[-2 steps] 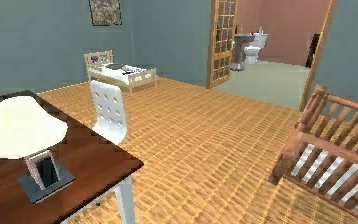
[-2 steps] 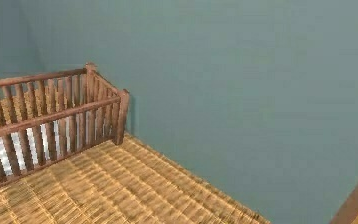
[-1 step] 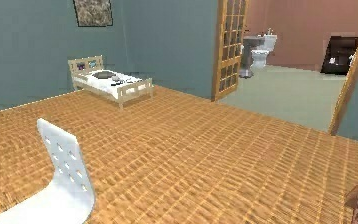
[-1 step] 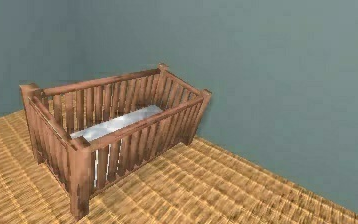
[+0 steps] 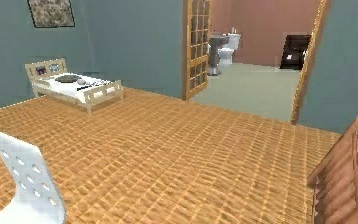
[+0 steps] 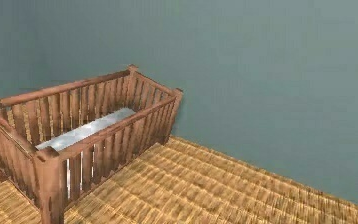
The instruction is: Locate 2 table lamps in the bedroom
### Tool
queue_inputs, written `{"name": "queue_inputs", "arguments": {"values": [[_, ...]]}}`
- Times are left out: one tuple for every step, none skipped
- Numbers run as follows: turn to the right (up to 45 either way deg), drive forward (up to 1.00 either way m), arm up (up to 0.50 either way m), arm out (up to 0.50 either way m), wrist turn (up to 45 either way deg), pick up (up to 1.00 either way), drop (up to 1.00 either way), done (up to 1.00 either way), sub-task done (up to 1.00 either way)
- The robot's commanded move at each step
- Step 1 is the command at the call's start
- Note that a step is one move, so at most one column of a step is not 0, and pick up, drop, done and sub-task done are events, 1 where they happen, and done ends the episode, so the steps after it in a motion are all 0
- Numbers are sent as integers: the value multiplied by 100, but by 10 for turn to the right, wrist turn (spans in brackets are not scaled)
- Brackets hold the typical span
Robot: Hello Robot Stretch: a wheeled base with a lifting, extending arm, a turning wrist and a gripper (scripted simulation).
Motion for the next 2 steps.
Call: {"name": "queue_inputs", "arguments": {"values": [[0, 85, 0, 0, 0, 0, 0, 0, 0], [-450, 0, 0, 0, 0, 0, 0, 0, 0]]}}
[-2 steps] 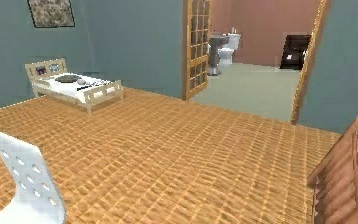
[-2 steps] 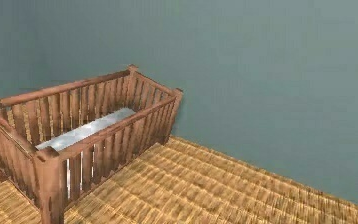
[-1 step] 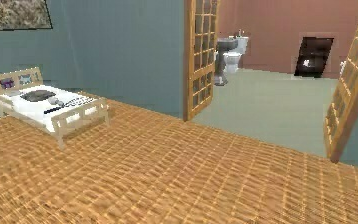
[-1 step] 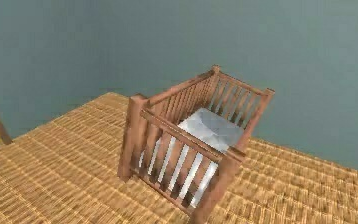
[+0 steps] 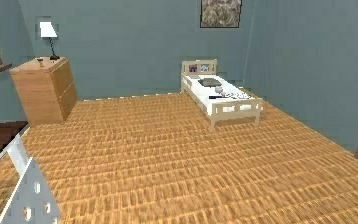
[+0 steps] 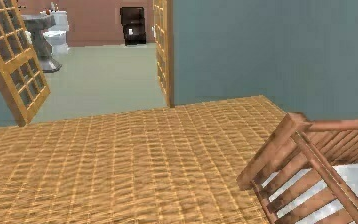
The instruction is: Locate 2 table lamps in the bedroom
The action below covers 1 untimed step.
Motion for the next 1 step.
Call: {"name": "queue_inputs", "arguments": {"values": [[-60, 0, 0, 0, 0, 0, 0, 0, 0]]}}
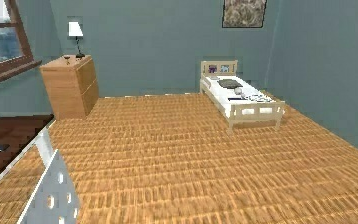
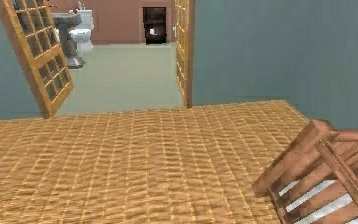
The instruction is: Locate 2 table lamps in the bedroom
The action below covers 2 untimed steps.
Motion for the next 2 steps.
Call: {"name": "queue_inputs", "arguments": {"values": [[-30, 0, 0, 0, 0, 0, 0, 0, 0], [0, 100, 0, 0, 0, 0, 0, 0, 0]]}}
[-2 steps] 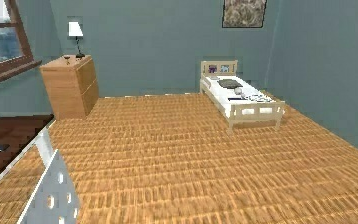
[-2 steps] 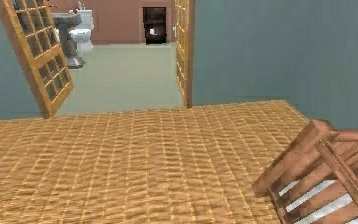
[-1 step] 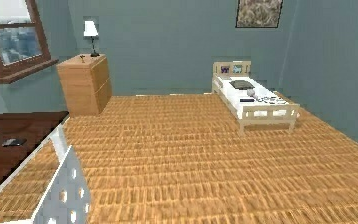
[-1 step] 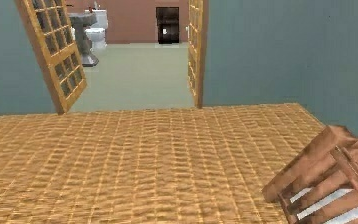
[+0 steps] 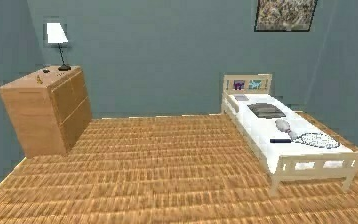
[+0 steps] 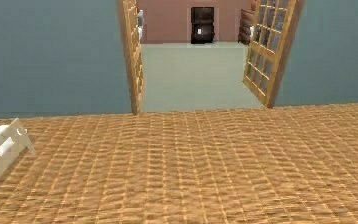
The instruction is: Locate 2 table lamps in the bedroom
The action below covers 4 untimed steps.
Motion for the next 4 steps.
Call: {"name": "queue_inputs", "arguments": {"values": [[-150, 0, 0, 0, 0, 0, 0, 0, 0], [0, 100, 0, 0, 0, 0, 0, 0, 0], [0, 100, 0, 0, 0, 0, 0, 0, 0], [-90, 0, 0, 0, 0, 0, 0, 0, 0]]}}
